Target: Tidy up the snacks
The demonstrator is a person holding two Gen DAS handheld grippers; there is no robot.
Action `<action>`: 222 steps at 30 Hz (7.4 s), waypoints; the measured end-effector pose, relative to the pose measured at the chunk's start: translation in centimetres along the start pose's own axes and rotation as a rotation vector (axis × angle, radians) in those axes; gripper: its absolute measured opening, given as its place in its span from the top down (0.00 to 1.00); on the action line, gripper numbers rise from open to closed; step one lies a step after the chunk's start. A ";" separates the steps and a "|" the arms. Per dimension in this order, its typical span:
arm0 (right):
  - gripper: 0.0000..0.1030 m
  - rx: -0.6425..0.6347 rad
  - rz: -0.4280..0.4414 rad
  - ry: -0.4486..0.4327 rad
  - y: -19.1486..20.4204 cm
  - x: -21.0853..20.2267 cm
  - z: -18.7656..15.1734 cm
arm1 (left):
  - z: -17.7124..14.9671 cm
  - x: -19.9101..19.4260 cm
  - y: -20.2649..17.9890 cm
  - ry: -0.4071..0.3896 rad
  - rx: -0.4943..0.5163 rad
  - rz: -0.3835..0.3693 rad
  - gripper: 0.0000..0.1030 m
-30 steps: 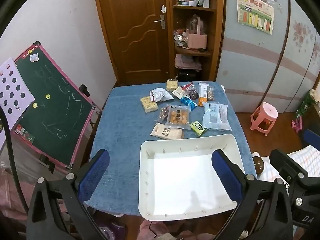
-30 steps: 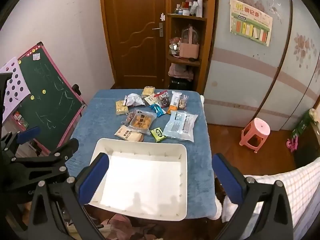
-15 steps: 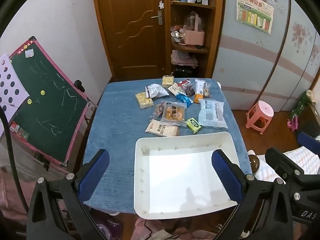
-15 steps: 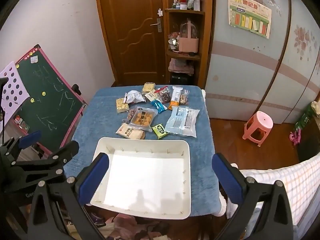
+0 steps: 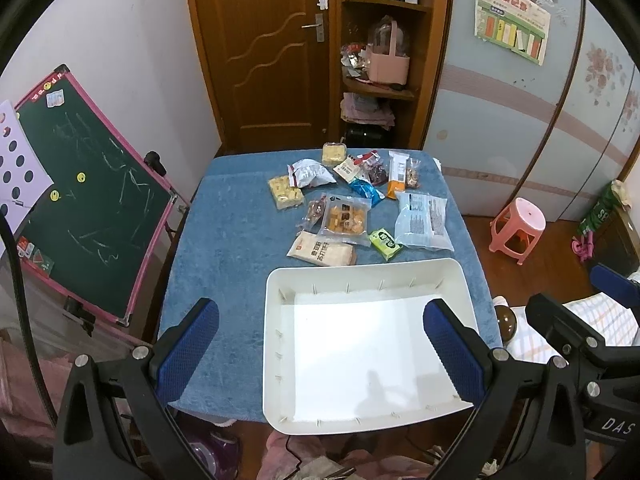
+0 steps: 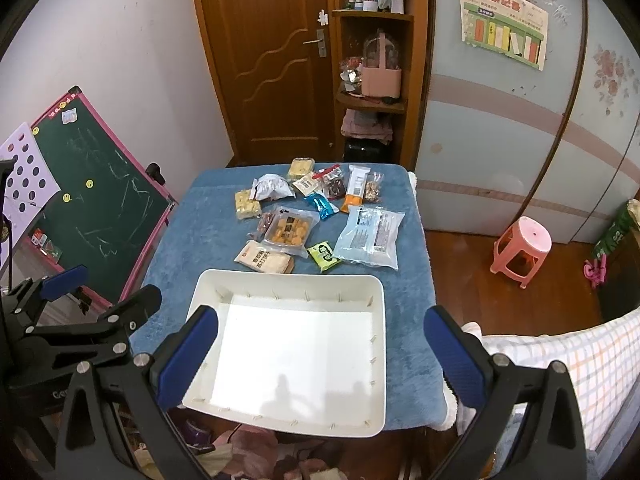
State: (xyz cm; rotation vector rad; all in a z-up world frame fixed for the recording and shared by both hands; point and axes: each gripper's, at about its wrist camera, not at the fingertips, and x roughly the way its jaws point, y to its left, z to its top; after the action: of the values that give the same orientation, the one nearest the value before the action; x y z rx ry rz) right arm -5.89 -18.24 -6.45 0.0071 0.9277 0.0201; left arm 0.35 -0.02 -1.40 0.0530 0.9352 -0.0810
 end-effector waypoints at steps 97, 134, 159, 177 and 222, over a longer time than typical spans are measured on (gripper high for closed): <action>0.13 0.136 -0.015 0.280 -10.1 29.2 13.0 | 15.3 32.1 2.8 0.337 0.043 -0.067 0.06; 0.00 0.298 -0.031 0.603 -11.0 45.6 8.7 | 9.2 50.1 -8.0 0.604 -0.058 0.022 0.13; 0.13 0.234 0.000 0.470 -9.7 41.0 9.5 | 9.4 43.2 -4.6 0.494 -0.026 -0.082 0.36; 0.15 0.098 0.204 0.063 -6.5 16.9 9.0 | 11.4 17.7 -2.6 0.177 0.048 -0.168 0.35; 0.05 -0.013 0.185 0.328 -2.4 15.1 -6.0 | -8.5 17.1 -0.8 0.401 -0.079 -0.065 0.16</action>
State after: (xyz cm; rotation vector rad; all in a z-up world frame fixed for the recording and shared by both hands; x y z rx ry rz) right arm -1.58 -20.33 -22.13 0.0793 1.2528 0.2045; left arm 3.52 -0.87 -20.22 -0.0365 1.3403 -0.0957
